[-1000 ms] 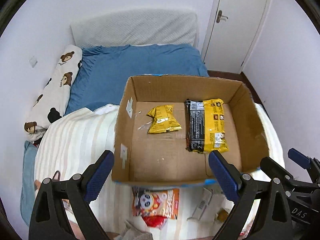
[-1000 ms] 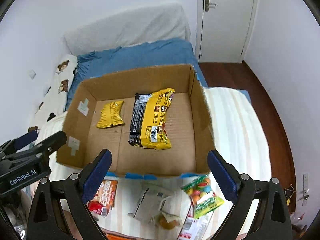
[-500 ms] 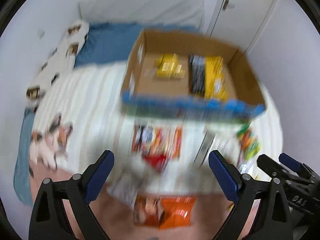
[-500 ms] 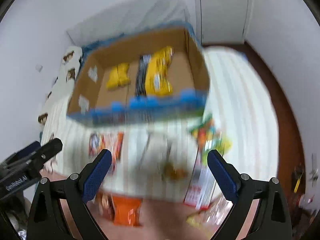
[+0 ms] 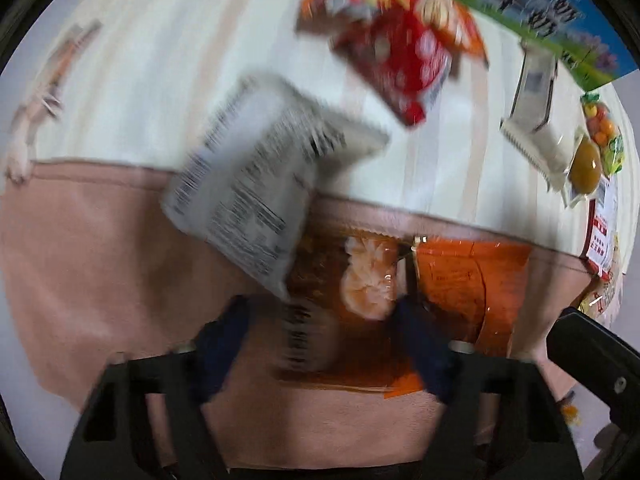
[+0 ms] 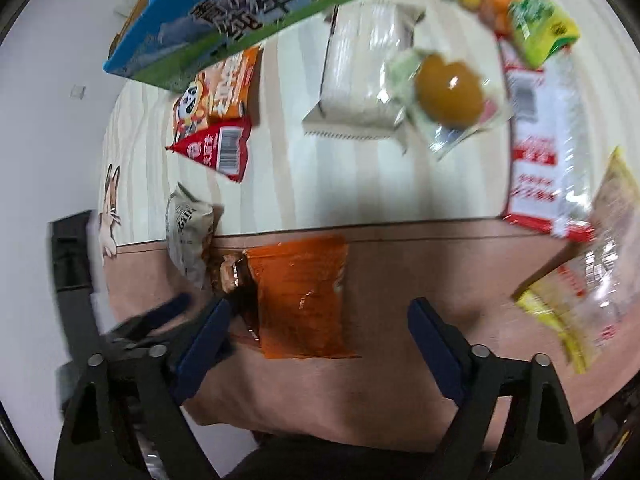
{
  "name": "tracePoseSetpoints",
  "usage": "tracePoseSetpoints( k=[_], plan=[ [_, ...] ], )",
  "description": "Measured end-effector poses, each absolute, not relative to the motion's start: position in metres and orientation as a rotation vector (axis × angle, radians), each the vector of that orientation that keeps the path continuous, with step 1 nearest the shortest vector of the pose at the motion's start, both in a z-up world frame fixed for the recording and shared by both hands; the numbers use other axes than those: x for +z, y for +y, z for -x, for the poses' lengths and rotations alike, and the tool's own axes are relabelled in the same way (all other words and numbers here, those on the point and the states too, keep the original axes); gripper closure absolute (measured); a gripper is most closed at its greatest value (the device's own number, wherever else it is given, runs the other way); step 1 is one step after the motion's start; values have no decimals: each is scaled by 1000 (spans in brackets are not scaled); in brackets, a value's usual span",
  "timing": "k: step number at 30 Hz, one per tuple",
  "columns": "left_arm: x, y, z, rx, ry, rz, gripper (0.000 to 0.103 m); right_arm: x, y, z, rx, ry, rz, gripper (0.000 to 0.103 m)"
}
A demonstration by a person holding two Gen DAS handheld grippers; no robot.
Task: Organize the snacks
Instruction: 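Grasp the brown pastry packet with the left tool while the right grasps the orange bag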
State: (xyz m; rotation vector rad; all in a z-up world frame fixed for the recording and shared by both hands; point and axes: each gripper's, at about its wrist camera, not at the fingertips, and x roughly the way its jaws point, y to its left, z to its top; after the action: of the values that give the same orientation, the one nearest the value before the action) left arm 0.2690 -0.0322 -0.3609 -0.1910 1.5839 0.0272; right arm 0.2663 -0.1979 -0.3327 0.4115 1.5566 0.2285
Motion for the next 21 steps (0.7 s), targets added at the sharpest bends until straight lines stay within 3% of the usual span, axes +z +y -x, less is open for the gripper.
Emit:
tracePoseSetpoints(
  k=[10, 12, 17, 21],
  plan=[
    [-374, 12, -243, 150, 1588, 288, 47, -363, -159, -272, 217, 1649, -320, 16],
    [-376, 15, -244, 162, 1584, 290, 47, -372, -150, -272, 204, 1680, -268, 22],
    [-379, 6, -240, 174, 1576, 266, 47, -377, -155, -268, 174, 1682, -186, 49],
    [-374, -14, -244, 149, 1567, 251, 47, -371, -179, -263, 148, 1679, -171, 51]
  ],
)
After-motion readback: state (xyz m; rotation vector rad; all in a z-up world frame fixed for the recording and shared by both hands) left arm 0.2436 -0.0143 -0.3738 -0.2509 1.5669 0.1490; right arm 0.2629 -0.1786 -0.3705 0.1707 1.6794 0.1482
